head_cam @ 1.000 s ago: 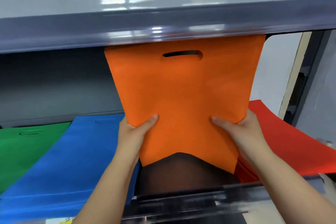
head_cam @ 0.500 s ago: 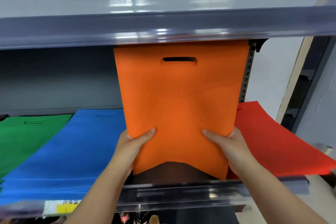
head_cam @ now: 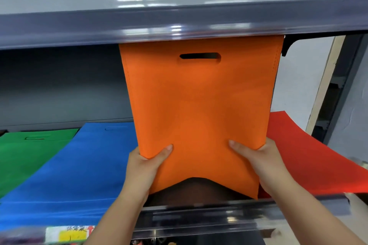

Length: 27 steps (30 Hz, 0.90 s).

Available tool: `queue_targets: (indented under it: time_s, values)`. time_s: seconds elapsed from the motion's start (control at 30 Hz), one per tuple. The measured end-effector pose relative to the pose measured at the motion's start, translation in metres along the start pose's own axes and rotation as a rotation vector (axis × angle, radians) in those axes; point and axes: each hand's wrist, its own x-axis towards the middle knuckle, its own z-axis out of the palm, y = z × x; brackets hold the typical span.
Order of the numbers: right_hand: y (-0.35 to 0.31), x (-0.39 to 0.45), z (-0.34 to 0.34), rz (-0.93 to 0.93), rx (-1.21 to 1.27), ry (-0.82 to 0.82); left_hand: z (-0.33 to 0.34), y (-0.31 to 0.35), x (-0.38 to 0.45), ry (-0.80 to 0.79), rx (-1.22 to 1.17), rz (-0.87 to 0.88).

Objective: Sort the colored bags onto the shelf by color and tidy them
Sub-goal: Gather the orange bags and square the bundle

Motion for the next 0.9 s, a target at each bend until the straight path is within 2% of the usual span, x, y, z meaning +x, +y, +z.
queue_targets:
  time_s: [0.23, 0.63, 0.77, 0.9]
  values:
    - [0.010, -0.007, 0.004, -0.229, -0.207, 0.126, -0.002, 0.002, 0.002, -0.015, 0.086, 0.194]
    - [0.011, -0.011, 0.010, -0.351, -0.267, 0.134, -0.005, -0.002, -0.002, 0.063, 0.170, 0.342]
    - [0.007, -0.010, 0.014, -0.375, -0.273, 0.160, -0.003, 0.001, -0.001, 0.081, 0.162, 0.341]
    - [0.018, -0.013, 0.012, -0.278, -0.290, 0.147, -0.008, -0.005, -0.004, 0.069, 0.133, 0.243]
